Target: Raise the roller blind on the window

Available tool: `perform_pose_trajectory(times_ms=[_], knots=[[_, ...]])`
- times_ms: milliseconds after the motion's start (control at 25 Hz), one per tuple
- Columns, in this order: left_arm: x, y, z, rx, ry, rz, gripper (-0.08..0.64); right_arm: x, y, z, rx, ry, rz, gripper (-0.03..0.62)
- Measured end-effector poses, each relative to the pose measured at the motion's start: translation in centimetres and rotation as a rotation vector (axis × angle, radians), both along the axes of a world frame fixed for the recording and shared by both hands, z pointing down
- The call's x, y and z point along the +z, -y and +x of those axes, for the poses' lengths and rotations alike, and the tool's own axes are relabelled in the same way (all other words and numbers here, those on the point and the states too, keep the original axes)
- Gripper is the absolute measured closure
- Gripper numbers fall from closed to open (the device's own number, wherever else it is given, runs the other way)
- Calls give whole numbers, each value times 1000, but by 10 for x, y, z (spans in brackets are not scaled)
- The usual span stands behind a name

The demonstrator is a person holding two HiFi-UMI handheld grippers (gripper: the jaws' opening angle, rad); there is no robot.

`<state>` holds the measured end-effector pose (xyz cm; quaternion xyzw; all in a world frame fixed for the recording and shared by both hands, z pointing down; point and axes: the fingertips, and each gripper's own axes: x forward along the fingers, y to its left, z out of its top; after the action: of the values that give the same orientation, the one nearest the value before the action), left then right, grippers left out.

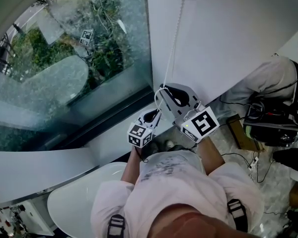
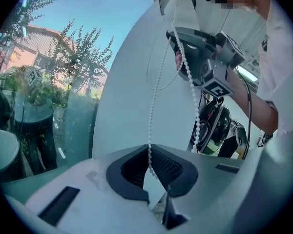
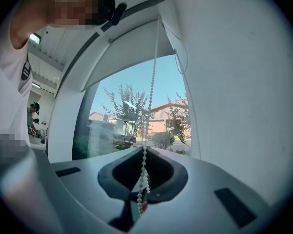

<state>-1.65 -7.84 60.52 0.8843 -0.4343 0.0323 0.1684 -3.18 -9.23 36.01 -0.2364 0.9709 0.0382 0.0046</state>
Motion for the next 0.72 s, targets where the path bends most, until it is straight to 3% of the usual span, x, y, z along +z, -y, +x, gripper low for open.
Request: perform_pose_trajectory(times_ms=[240, 480, 720], knots=[[-67, -3, -7, -2, -25, 94, 543, -6, 0, -2, -1, -25, 23, 531], [-131, -10, -17, 12, -60, 177, 485, -1, 4, -2, -2, -33, 31, 531], [-233, -12, -32, -16, -79, 372, 485, -1, 5, -1, 5, -30, 35, 531]])
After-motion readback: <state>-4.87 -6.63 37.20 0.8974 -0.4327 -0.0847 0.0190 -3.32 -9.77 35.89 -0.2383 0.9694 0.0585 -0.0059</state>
